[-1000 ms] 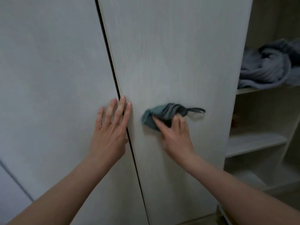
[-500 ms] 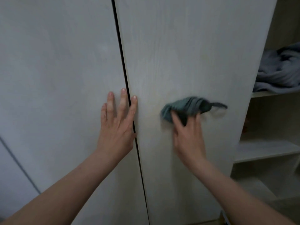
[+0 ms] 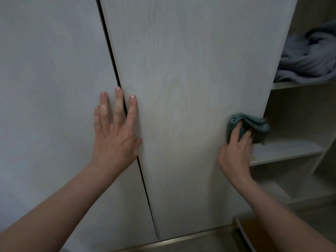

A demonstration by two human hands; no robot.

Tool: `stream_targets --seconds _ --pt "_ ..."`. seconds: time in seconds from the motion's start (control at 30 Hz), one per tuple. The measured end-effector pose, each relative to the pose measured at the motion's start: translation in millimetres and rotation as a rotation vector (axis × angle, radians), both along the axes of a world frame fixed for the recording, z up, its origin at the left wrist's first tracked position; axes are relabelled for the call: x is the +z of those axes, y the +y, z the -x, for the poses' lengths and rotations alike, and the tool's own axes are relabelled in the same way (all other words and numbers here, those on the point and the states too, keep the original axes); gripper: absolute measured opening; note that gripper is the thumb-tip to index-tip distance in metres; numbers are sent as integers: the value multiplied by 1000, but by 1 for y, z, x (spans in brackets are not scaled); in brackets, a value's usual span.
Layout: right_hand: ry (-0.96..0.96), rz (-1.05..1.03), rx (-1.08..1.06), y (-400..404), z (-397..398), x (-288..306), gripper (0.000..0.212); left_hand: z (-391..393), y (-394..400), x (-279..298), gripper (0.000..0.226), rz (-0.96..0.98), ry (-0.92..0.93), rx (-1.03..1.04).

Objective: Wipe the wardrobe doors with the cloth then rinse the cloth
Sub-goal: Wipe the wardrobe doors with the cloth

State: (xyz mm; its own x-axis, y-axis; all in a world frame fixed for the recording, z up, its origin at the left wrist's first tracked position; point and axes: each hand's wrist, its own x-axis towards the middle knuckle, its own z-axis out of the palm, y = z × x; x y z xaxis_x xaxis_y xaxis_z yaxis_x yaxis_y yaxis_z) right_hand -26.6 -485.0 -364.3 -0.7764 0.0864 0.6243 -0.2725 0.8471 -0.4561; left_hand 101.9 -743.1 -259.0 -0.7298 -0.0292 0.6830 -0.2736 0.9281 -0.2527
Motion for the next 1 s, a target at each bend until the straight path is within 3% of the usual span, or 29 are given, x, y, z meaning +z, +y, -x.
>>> stream_targets --seconds 0.1,0.2,0.3,0.4,0.5,0.6,0.67,0.73,0.87,1.0 --pt "-53 10 78 -56 -34 -30 75 -3 -4 -4 113 13 -1 -15" --pt "-101 -96 239 -106 -73 -60 89 -4 -4 -19 113 31 -29 -14" --pt "-136 -250 354 -103 -84 -77 96 -2 -3 -35 113 36 -40 -9" --pt "-180 -330 253 -68 -64 -90 96 1 -1 -49 113 5 -31 -13" --pt "-397 -62 87 -36 -38 -91 92 4 -2 -65 114 -9 -20 -26" --pt "-570 364 67 -33 -21 -94 92 3 -7 -86 112 -1 -20 -36" --pt "-638 540 77 -54 -27 -94 96 2 -11 -98 112 18 -22 -38" --pt "-746 584 95 -88 -50 -99 95 1 -14 -109 111 40 -33 -38" --pt "-988 726 357 -146 -96 -120 102 2 -16 -117 110 58 -26 -32" --pt "-1114 875 236 -134 -79 -131 77 5 -17 -118 111 57 -22 -28"
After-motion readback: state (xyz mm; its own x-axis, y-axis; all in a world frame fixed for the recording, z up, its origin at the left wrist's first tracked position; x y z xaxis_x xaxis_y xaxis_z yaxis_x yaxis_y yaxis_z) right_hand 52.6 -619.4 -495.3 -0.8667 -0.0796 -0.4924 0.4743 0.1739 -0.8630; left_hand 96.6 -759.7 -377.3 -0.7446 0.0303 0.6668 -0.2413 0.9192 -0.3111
